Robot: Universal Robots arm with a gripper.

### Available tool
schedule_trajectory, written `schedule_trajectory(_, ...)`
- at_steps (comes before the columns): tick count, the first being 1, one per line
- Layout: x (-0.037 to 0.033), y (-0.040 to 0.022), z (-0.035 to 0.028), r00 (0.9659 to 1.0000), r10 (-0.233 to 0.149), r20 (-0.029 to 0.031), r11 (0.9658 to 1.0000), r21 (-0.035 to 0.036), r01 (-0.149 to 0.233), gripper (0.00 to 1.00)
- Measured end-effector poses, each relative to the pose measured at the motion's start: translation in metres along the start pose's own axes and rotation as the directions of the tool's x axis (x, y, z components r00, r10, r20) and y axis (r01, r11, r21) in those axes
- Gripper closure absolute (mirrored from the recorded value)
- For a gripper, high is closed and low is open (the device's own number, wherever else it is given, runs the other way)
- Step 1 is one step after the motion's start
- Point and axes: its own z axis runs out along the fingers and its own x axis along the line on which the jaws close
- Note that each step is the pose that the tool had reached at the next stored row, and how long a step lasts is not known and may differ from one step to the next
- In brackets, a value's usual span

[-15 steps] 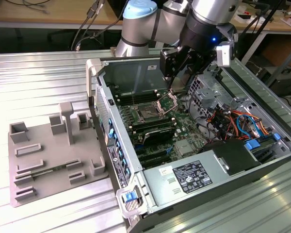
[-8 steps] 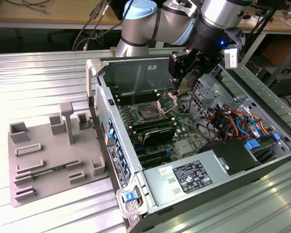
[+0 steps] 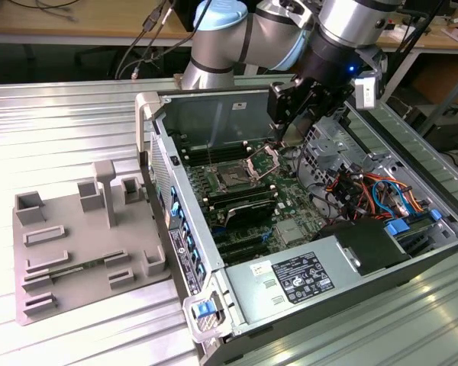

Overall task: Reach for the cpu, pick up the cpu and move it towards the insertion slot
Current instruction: 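Pick up the cpu and move it towards the insertion slot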

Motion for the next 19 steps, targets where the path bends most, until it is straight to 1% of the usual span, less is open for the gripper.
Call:
schedule_trajectory(10,-0.0046,-0.0004,0.0029,1.0,0.0,0.0,1.0,0.0,0.0,0.46)
schedule_trajectory(14,-0.0052,-0.0006,0.0046,1.0,0.0,0.0,1.0,0.0,0.0,0.46)
schedule_trajectory(19,-0.0057,0.0013,0.0074,1.0,0.0,0.0001,1.0,-0.0002,0.0,0.46)
